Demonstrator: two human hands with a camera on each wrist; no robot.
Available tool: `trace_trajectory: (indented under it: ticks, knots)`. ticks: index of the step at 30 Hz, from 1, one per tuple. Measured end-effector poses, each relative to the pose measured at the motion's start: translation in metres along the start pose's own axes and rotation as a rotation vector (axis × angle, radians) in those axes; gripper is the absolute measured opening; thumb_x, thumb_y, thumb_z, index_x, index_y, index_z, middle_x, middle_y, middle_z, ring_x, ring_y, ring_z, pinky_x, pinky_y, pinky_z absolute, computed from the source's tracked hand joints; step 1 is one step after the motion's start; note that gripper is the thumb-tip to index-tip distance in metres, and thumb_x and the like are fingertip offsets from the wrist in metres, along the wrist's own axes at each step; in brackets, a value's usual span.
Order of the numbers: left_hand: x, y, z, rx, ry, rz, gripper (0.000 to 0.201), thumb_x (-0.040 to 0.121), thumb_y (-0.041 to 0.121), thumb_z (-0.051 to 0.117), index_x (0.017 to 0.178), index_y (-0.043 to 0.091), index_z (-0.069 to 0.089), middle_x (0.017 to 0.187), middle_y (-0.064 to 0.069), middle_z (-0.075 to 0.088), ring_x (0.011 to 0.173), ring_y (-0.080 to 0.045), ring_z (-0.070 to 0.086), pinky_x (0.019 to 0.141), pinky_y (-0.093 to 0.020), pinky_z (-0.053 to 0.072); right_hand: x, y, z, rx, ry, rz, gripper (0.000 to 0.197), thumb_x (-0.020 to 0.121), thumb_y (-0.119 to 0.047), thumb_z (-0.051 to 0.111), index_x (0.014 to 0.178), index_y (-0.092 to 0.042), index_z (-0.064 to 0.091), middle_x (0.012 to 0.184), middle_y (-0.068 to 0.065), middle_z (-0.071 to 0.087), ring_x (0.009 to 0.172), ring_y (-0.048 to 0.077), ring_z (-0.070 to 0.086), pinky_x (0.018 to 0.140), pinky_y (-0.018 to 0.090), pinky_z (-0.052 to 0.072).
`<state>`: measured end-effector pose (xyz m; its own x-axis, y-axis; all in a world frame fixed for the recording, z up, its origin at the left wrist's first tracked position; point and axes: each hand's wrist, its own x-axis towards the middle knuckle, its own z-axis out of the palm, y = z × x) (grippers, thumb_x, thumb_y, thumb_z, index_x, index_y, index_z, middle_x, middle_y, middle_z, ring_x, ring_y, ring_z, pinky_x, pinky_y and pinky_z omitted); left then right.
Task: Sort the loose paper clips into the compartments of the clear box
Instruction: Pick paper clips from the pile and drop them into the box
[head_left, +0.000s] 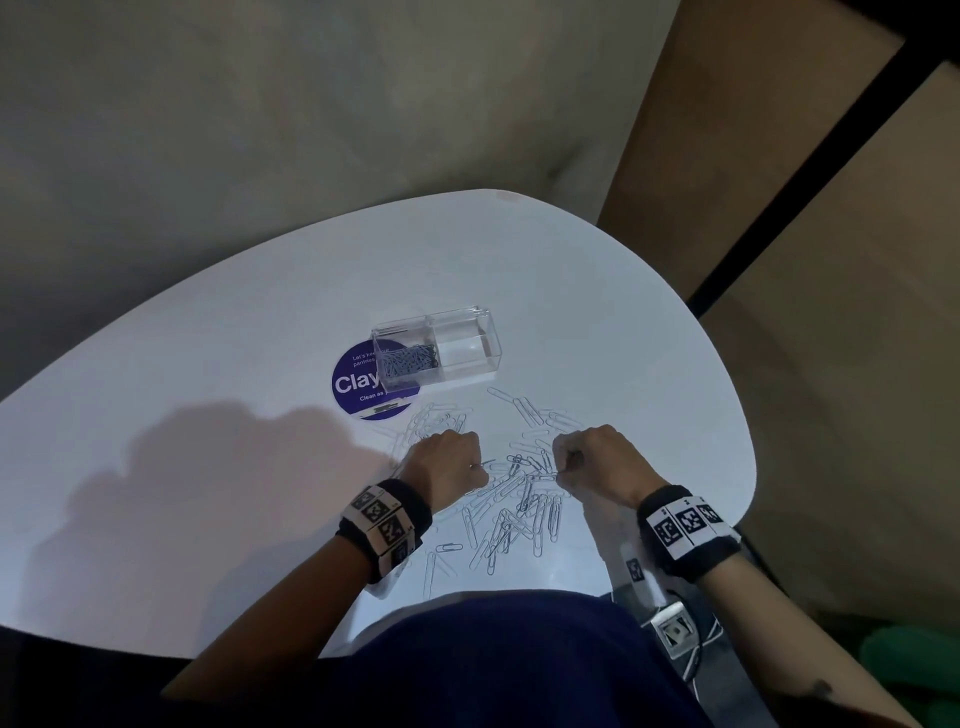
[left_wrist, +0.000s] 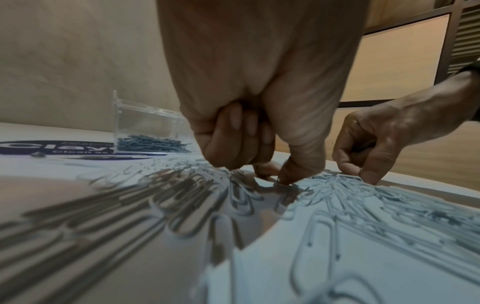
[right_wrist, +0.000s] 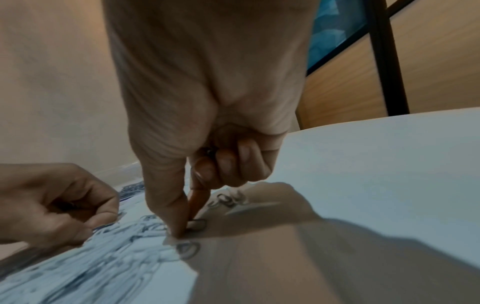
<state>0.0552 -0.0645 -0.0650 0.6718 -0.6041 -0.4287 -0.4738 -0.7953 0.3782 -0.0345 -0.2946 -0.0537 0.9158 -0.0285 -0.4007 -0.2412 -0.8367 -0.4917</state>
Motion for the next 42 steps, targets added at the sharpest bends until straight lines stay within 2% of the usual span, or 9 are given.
trace_trajectory:
  ticks: [6, 11, 15, 20, 24, 27, 34, 38, 42]
  knots:
    - [-0.005, -0.007, 0.000, -0.234, 0.010, -0.030, 0.023, 0.079, 0.043, 0.055, 0.071, 0.022, 0.049, 0.066, 0.004, 0.057, 0.073, -0.025, 0.057, 0.071, -0.038, 0.048, -0.002, -0.004, 0.006, 0.203, -0.037, 0.013, 0.022, 0.076, -0.024, 0.072, 0.064, -0.016, 0.055, 0.055, -0.013, 0.059, 0.054, 0.002, 0.050, 0.061, 0.024, 0.043]
    - [-0.013, -0.011, -0.009, -0.723, -0.021, -0.069, 0.022, 0.063, 0.044, 0.055, 0.063, 0.023, 0.057, 0.066, 0.001, 0.069, 0.057, -0.011, 0.054, 0.056, -0.029, 0.040, -0.008, -0.009, -0.002, 0.410, -0.020, 0.025, 0.024, 0.084, -0.001, 0.060, 0.064, -0.006, 0.047, 0.061, -0.006, 0.052, 0.061, -0.004, 0.061, 0.063, 0.017, 0.040]
    - [-0.014, -0.006, -0.011, -0.881, -0.110, -0.072, 0.009, 0.062, 0.023, 0.063, 0.061, 0.019, 0.054, 0.060, -0.003, 0.066, 0.048, -0.012, 0.043, 0.048, -0.021, 0.028, -0.006, -0.006, -0.003, 0.539, -0.035, 0.008, 0.022, 0.075, -0.007, 0.062, 0.063, -0.009, 0.044, 0.068, 0.000, 0.052, 0.068, 0.012, 0.060, 0.081, 0.037, 0.053]
    - [-0.010, -0.003, -0.009, -0.960, -0.185, -0.019, 0.020, 0.069, 0.000, 0.068, 0.066, 0.015, 0.054, 0.057, -0.005, 0.056, 0.050, -0.016, 0.037, 0.044, -0.019, 0.026, -0.007, -0.008, -0.005, 0.510, -0.095, -0.057, 0.012, 0.081, -0.006, 0.076, 0.072, -0.006, 0.069, 0.076, -0.013, 0.069, 0.075, 0.006, 0.062, 0.078, 0.017, 0.046]
    - [-0.009, -0.004, -0.010, -0.995, -0.238, -0.056, 0.019, 0.072, 0.001, 0.066, 0.084, 0.015, 0.064, 0.069, -0.010, 0.063, 0.052, -0.013, 0.041, 0.045, -0.018, 0.030, -0.004, 0.000, -0.003, 0.446, -0.004, -0.009, 0.008, 0.078, -0.004, 0.074, 0.072, -0.007, 0.071, 0.067, -0.016, 0.068, 0.068, 0.000, 0.059, 0.075, 0.022, 0.045]
    - [-0.007, -0.005, -0.009, -1.022, -0.235, -0.127, 0.027, 0.079, 0.002, 0.056, 0.098, 0.016, 0.071, 0.069, -0.006, 0.061, 0.052, -0.010, 0.042, 0.044, -0.018, 0.032, -0.006, 0.006, 0.000, 0.410, 0.042, 0.030, 0.019, 0.074, -0.011, 0.081, 0.063, -0.014, 0.065, 0.064, -0.004, 0.066, 0.060, 0.003, 0.054, 0.069, 0.023, 0.044]
    - [0.004, 0.003, -0.007, -1.166, -0.108, -0.255, 0.009, 0.065, 0.023, 0.055, 0.059, 0.016, 0.055, 0.064, -0.008, 0.045, 0.050, -0.016, 0.025, 0.045, -0.021, 0.018, -0.009, -0.003, 0.019, 0.170, 0.115, 0.007, 0.019, 0.071, -0.018, 0.076, 0.062, -0.020, 0.060, 0.061, -0.011, 0.061, 0.058, 0.004, 0.053, 0.063, 0.030, 0.048]
    - [0.009, 0.009, -0.002, -0.727, 0.016, -0.098, 0.040, 0.088, 0.048, 0.049, 0.057, 0.023, 0.042, 0.059, 0.007, 0.045, 0.053, -0.016, 0.038, 0.053, -0.030, 0.031, -0.007, -0.008, 0.019, 0.193, 0.078, 0.028, 0.016, 0.072, -0.019, 0.075, 0.062, -0.018, 0.062, 0.064, -0.008, 0.066, 0.061, 0.006, 0.058, 0.066, 0.032, 0.051]
    - [0.006, 0.012, 0.006, -0.097, 0.125, 0.149, 0.015, 0.098, 0.029, 0.037, 0.087, 0.028, 0.048, 0.070, 0.009, 0.059, 0.069, -0.025, 0.059, 0.069, -0.040, 0.049, -0.009, -0.008, 0.014, 0.350, 0.062, 0.061, 0.027, 0.072, -0.022, 0.083, 0.062, -0.012, 0.060, 0.068, 0.003, 0.069, 0.064, 0.010, 0.062, 0.067, 0.028, 0.051]
